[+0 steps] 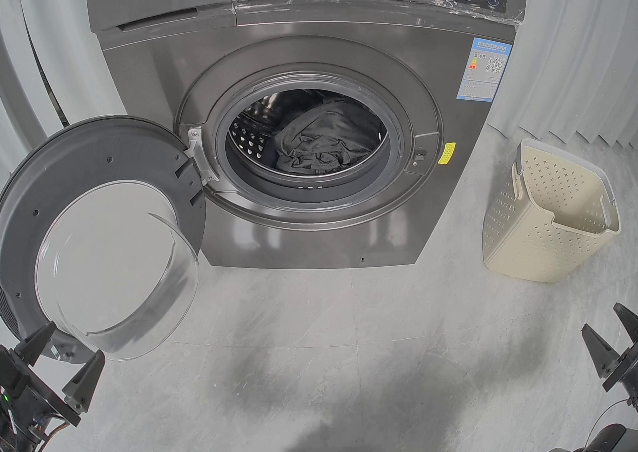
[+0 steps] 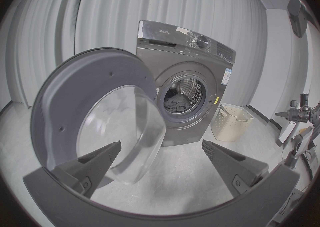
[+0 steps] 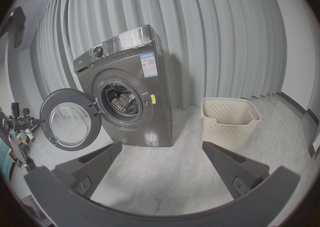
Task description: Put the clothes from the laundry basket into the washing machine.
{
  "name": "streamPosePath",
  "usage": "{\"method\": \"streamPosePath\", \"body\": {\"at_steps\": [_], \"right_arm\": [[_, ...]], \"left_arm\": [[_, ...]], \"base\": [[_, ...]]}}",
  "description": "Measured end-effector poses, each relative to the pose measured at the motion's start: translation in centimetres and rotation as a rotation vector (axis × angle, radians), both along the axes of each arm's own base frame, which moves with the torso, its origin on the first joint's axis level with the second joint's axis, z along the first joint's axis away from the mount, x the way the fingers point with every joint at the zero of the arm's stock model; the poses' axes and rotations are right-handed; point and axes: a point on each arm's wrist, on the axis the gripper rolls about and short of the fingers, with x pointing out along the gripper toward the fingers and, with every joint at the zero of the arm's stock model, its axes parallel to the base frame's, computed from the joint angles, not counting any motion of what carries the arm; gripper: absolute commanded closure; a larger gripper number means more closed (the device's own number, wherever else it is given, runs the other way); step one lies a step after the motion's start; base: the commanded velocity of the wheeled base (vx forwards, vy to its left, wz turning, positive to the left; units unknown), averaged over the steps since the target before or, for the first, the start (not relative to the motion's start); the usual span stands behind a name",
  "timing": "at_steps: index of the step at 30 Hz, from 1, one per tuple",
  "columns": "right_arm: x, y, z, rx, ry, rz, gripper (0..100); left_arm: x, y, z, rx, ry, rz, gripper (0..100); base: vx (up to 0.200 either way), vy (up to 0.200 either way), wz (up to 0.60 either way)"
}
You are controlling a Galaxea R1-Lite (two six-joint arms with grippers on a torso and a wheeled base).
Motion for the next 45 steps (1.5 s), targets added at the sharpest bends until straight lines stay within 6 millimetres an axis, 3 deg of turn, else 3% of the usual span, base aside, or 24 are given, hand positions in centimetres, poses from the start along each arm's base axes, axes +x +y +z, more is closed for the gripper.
{"method": "streamPosePath", "body": {"at_steps": [6,16,24,32,40,45], "right_arm": [[-1.3,-0.4,-0.6,0.002,-0.013,-0.020,0],[-3.7,-1.0,-2.5,-0.007,-0.018,-0.060,0],[-4.9,-1.3,-3.6,0.000,-0.040,-0.134,0],[-5.2,-1.4,-3.4,-0.007,-0.096,-0.224,0],[-5.4,-1.4,-4.1,-0.012,-0.041,-0.313,0],[-5.8,-1.0,-4.3,-0.060,-0.072,-0.255,0]], "left_arm": [[-2.0,0.9,-1.2,-0.012,-0.006,0.013,0],[-4.8,1.4,-3.5,-0.022,-0.029,0.053,0],[-5.4,1.4,-4.1,-0.009,-0.039,0.205,0],[-6.0,1.1,-4.9,0.051,-0.045,0.174,0],[-6.1,1.1,-5.0,0.054,-0.058,0.186,0],[-6.1,1.1,-5.0,0.054,-0.060,0.187,0]], "base": [[-0.200,0.000,0.00],[0.000,0.000,0.00],[0.000,0.000,0.00],[0.000,0.000,0.00],[0.000,0.000,0.00],[0.000,0.000,0.00]]}}
